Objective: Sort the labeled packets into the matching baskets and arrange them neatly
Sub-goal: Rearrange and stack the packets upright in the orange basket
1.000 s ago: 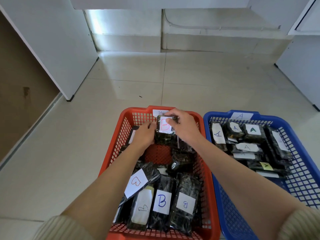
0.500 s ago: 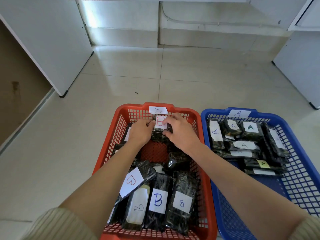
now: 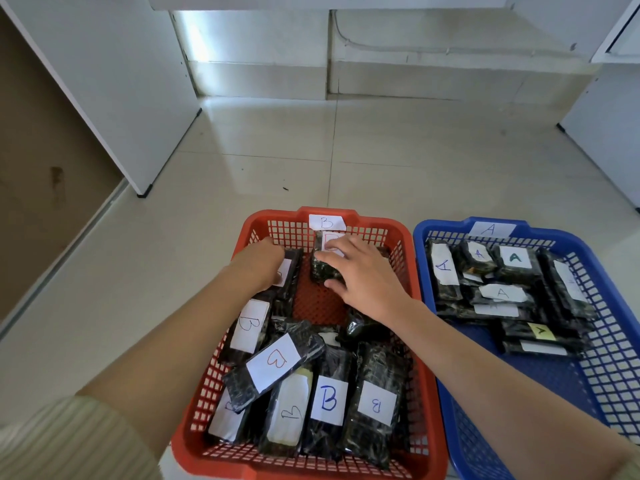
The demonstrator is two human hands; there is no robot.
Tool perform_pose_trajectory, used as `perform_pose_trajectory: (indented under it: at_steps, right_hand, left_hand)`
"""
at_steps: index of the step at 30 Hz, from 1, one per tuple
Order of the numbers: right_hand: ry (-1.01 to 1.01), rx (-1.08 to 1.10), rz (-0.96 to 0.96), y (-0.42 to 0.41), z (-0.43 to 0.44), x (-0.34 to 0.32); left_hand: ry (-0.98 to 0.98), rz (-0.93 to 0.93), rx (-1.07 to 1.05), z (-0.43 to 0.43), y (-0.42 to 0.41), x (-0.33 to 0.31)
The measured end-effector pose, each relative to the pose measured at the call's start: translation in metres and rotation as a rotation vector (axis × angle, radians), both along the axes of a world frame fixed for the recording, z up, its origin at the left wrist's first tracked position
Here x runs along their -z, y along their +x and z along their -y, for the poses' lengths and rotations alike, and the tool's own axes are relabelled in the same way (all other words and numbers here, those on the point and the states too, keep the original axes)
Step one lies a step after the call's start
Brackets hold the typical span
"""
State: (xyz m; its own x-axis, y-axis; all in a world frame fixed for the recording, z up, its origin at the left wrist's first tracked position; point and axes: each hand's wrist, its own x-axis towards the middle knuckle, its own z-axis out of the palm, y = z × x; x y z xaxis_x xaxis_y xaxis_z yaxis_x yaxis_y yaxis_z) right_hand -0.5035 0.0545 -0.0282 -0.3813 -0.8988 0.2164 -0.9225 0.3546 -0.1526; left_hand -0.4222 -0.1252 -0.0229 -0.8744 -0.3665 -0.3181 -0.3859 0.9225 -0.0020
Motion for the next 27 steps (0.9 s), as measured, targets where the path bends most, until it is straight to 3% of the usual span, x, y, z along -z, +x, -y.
perform_pose_trajectory:
  at_steps: [2, 5, 9, 13, 16, 18, 20, 23, 27]
  right_hand:
    - [0.100, 0.007, 0.005, -0.001, 0.001, 0.001]
    - [0.088, -0.005, 0.036, -0.005, 0.002, -0.003]
    - [0.027, 0.036, 0.250, -0.016, 0.005, -0.004]
    - [-0.293, 0.213, 0.619, -0.021, -0.003, -0.013]
    - [-0.508, 0.361, 0.729, -0.025, -0.016, -0.025]
    - [-0.507, 0.421, 0.637, -0.028, -0.028, -0.028]
    - [-0.356, 0.449, 0.435, -0.027, -0.040, -0.024]
    - [-0.087, 0.479, 0.254, -0.019, -0.056, -0.016]
    - [0.083, 0.469, 0.109, -0.010, -0.063, -0.007]
  left_hand:
    - [0.032, 0.017, -0.017, -0.001, -0.004, 0.001]
    - [0.149, -0.026, -0.118, -0.002, -0.005, -0.001]
    - [0.267, -0.146, -0.152, -0.007, 0.000, -0.003]
    - [0.367, -0.221, -0.249, -0.008, 0.002, -0.001]
    - [0.378, -0.290, -0.309, -0.013, 0.002, -0.001]
    - [0.313, -0.385, -0.339, -0.017, 0.003, -0.005]
    - [0.255, -0.569, -0.422, -0.018, 0.005, -0.009]
    - [0.391, -0.870, -0.562, -0.027, 0.007, -0.024]
    - [0.553, -0.939, -0.581, -0.063, 0.001, -0.038]
